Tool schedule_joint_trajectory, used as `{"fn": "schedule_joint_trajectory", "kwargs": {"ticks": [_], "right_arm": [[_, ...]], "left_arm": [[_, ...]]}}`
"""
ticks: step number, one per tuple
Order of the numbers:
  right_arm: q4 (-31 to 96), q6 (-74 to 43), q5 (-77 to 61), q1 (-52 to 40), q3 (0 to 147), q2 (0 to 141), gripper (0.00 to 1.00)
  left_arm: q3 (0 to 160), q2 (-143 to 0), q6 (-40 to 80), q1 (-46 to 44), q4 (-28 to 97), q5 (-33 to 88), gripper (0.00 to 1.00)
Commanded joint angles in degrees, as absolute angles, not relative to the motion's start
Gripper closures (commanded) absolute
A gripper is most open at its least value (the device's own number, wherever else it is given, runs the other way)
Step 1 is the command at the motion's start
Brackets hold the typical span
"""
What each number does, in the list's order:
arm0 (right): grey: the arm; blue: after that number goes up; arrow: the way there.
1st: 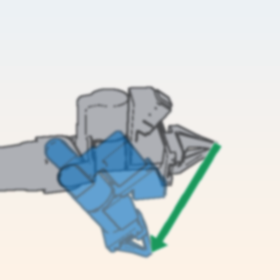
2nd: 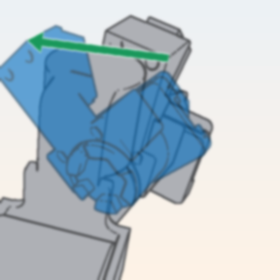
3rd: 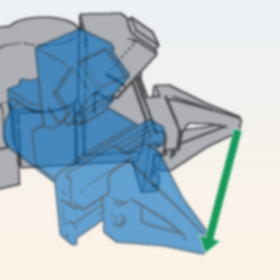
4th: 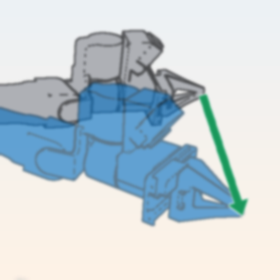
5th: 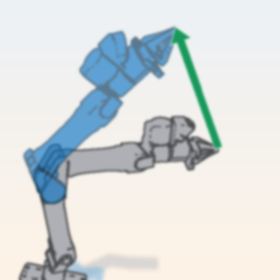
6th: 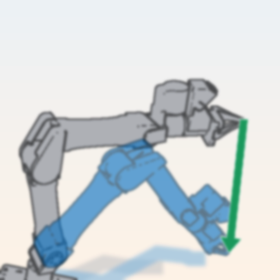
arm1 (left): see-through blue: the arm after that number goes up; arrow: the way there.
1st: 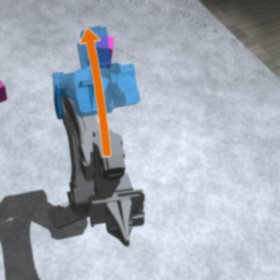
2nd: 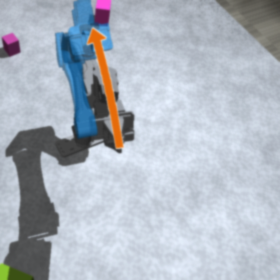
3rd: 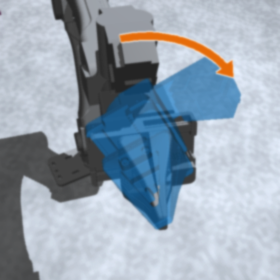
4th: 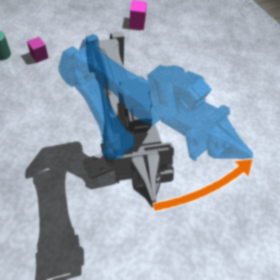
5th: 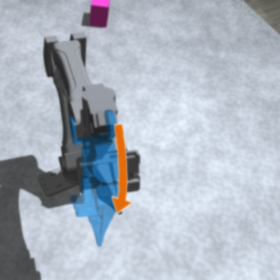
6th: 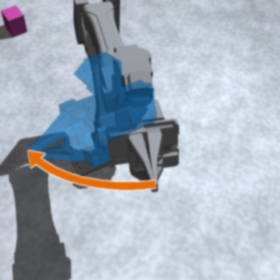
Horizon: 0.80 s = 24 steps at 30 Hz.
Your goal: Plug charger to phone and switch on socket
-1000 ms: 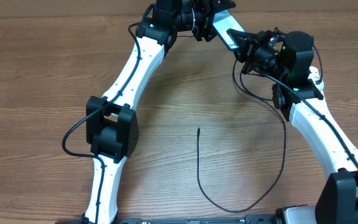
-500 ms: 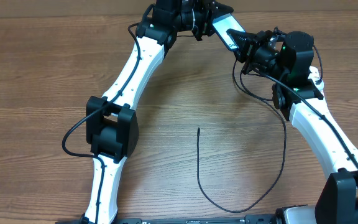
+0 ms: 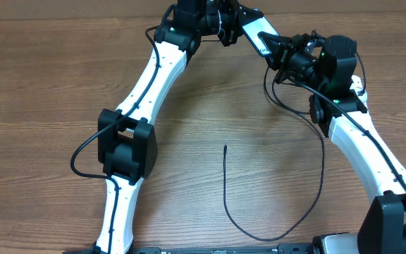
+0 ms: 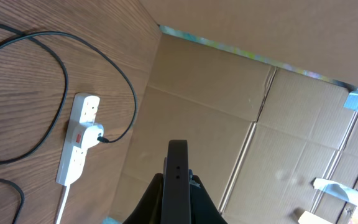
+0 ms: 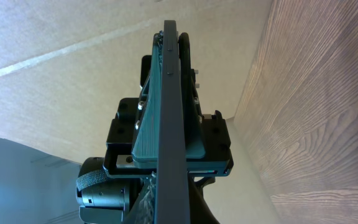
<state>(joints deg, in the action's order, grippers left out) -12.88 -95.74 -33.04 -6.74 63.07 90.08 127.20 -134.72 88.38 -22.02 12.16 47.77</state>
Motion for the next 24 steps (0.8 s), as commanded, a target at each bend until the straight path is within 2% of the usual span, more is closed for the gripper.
{"fn": "schedule_joint_trajectory", "kwargs": {"ticks": [1, 3, 7, 8, 10, 11, 12, 14, 24], "right_arm": [[-13.6, -94.2, -34.2, -6.7, 64.1, 89.5, 0.96], [-13.4, -94.2, -34.2, -6.7, 64.1, 89.5, 0.96], [-13.4, -94.2, -34.2, -6.7, 64.1, 89.5, 0.71], [-13.4, -94.2, -34.2, -6.7, 64.1, 89.5, 0.56], [-13.4, -94.2, -34.2, -6.7, 64.1, 89.5, 0.31], [-13.4, -94.2, -34.2, -6.7, 64.1, 89.5, 0.25], [-13.4, -94.2, -34.2, -6.7, 64.1, 89.5, 0.13], [-13.4, -94.2, -34.3, -6.7, 64.1, 89.5, 0.0], [-13.2, -86.5, -34.7, -6.6, 64.1, 89.5, 0.0]], "left_arm": [[128.4, -132.8, 87.9, -21.8, 12.0, 46.4, 0.96], [128.4, -132.8, 87.9, -21.8, 12.0, 46.4, 0.96], [128.4, -132.8, 87.9, -21.8, 12.0, 46.3, 0.96], [128.4, -132.8, 87.9, -21.8, 12.0, 46.3, 0.96], [128.4, -132.8, 87.9, -21.8, 12.0, 46.3, 0.96], [128.4, -132.8, 87.9, -21.8, 12.0, 46.3, 0.96], [128.4, -132.8, 87.9, -21.8, 12.0, 46.3, 0.96], [128.4, -132.8, 87.6, -21.7, 12.0, 46.3, 0.96], [128.4, -132.8, 79.1, -17.2, 12.2, 52.0, 0.96]]}}
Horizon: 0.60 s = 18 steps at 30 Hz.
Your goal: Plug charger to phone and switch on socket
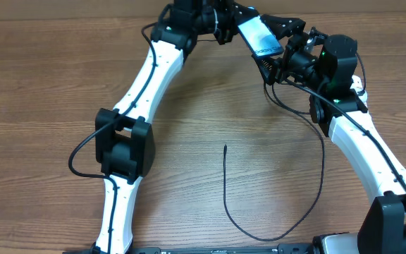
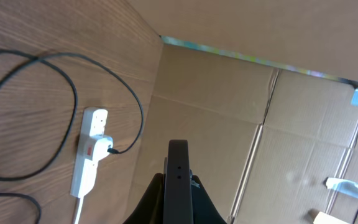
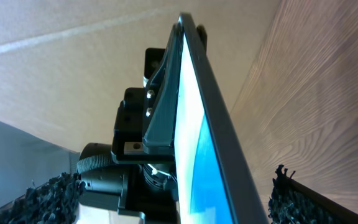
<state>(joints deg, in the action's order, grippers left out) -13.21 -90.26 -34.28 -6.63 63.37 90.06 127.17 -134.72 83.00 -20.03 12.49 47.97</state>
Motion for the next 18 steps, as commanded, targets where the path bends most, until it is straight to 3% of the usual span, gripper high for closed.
{"fn": "schedule_joint_trajectory", "kwargs": {"ticks": [1, 11, 18], "right_arm": [[-13.1, -86.5, -34.8, -6.6, 64.1, 89.5, 0.0], [-6.3, -70.4, -37.5, -6.6, 64.1, 89.5, 0.0], [4.1, -49.1, -43.5, -6.6, 64.1, 89.5, 0.0]], "left_arm": [[128.4, -132.8, 78.1, -16.3, 12.2, 53.2, 0.96], [128.4, -132.8, 68.2, -7.8, 12.2, 69.3, 0.96], [128.4, -132.8, 55.5, -4.9, 12.2, 80.6, 0.96]]}}
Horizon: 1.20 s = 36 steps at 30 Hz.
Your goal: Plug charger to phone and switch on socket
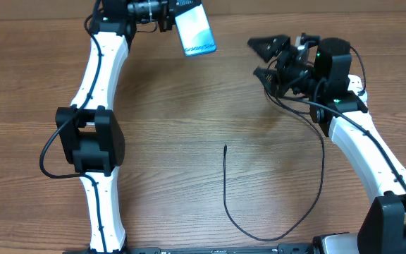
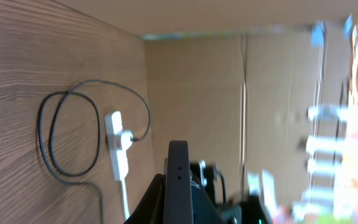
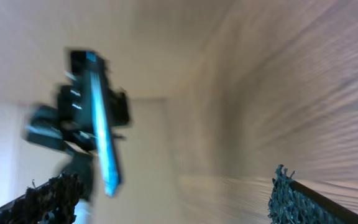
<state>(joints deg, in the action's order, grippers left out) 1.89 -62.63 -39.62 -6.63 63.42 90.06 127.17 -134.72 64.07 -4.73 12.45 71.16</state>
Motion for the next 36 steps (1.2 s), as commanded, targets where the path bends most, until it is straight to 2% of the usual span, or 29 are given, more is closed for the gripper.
{"fn": "schedule_joint_trajectory", "kwargs": {"ticks": [1, 6, 12, 16, 25, 36], "right_arm": [[5.8, -45.7, -44.4, -6.6, 64.1, 89.5, 0.0], [18.9, -27.4, -47.1, -7.2, 64.1, 89.5, 0.0], [37.5, -17.2, -33.8, -9.8, 64.1, 89.5, 0.0], [42.0, -16.2, -24.2, -14.2, 64.1, 89.5, 0.0], [47.7, -20.1, -1.1, -27.3, 64.1, 89.5, 0.0], [45.7, -23.3, -6.1, -30.2, 64.1, 89.7, 0.0]], "left_arm": [[128.4, -132.8, 54.1, -4.9, 12.2, 81.7, 0.96], [128.4, -132.8, 47.2, -4.9, 14.5, 82.0, 0.96], [128.4, -132.8, 37.8, -4.8, 25.9, 77.8, 0.96], [128.4, -132.8, 33.3, -4.7, 28.6, 77.9, 0.96], [128.4, -132.8, 31.9, -3.9, 28.6, 78.0, 0.96], [128.4, -132.8, 31.9, -3.4, 28.8, 78.0, 0.96]]}}
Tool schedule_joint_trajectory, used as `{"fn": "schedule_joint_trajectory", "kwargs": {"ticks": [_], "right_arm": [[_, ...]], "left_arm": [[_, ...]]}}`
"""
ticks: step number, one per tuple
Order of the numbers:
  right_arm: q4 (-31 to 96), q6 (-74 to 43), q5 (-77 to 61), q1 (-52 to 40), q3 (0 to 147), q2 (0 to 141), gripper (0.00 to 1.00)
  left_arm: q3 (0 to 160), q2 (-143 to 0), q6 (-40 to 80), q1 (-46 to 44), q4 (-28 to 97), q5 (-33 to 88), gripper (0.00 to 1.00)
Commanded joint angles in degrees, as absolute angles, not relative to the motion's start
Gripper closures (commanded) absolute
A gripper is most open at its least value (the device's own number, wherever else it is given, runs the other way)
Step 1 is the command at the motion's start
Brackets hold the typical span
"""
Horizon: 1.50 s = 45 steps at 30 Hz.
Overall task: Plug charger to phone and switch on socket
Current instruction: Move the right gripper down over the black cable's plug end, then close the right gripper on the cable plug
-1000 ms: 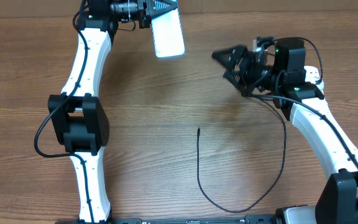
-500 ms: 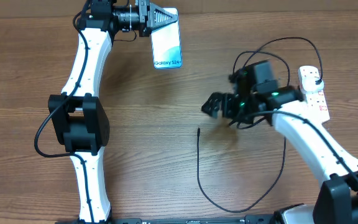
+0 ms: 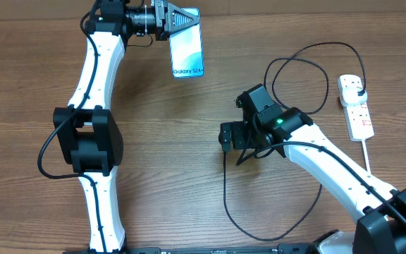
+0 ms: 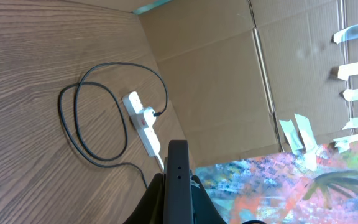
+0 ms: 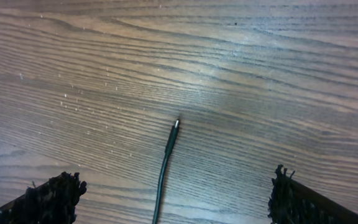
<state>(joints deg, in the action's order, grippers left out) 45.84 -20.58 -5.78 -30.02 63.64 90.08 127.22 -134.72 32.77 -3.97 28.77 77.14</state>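
The phone [image 3: 187, 46] hangs screen-up over the table's far edge, and my left gripper [image 3: 177, 19] is shut on its top end. It shows edge-on as a dark bar [image 4: 178, 180] in the left wrist view. The black charger cable [image 3: 225, 190] lies on the table, its free plug tip [image 5: 176, 124] pointing away. My right gripper [image 5: 169, 196] hovers open low over that tip, fingers [image 5: 51, 199] wide on either side of the cable. In the overhead view it [image 3: 231, 137] covers the tip. The white power strip [image 3: 354, 106] lies at the far right with the charger plugged in.
The cable loops [image 3: 302, 70] on the wooden table [image 3: 154, 141] between the strip and my right arm, then curves down towards the front edge. Cardboard walls [image 4: 216, 74] stand behind the table. The strip [image 4: 143, 121] and loops also show in the left wrist view.
My right gripper, then open at the back of the table, is now low over the cable's free end at the centre. My left gripper still holds the phone in about the same place.
Both grippers met at the phone at the table's back edge. Then my right fingers stood open round it while the left held it. Then the left had the phone at the far left, apart from the right. Now the right is over the plug tip.
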Motion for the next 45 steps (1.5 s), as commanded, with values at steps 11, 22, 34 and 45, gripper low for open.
{"fn": "schedule_joint_trajectory", "kwargs": {"ticks": [11, 22, 34, 45], "right_arm": [[47.2, -29.3, -5.1, -34.5, 64.8, 100.0, 0.02], [48.7, -30.2, -5.2, -34.7, 66.5, 104.6, 0.14], [48.2, -30.2, -1.8, -36.0, 69.1, 107.1, 0.18], [50.8, -31.3, -0.9, -36.3, 72.5, 113.8, 0.25]], "left_arm": [[128.4, -132.8, 31.9, -3.4, 28.8, 78.1, 0.96], [128.4, -132.8, 31.9, -3.4, 28.9, 79.1, 0.96], [128.4, -132.8, 31.9, -3.3, 28.8, 79.1, 0.96], [128.4, -132.8, 31.9, -3.3, 28.5, 79.0, 0.96]]}}
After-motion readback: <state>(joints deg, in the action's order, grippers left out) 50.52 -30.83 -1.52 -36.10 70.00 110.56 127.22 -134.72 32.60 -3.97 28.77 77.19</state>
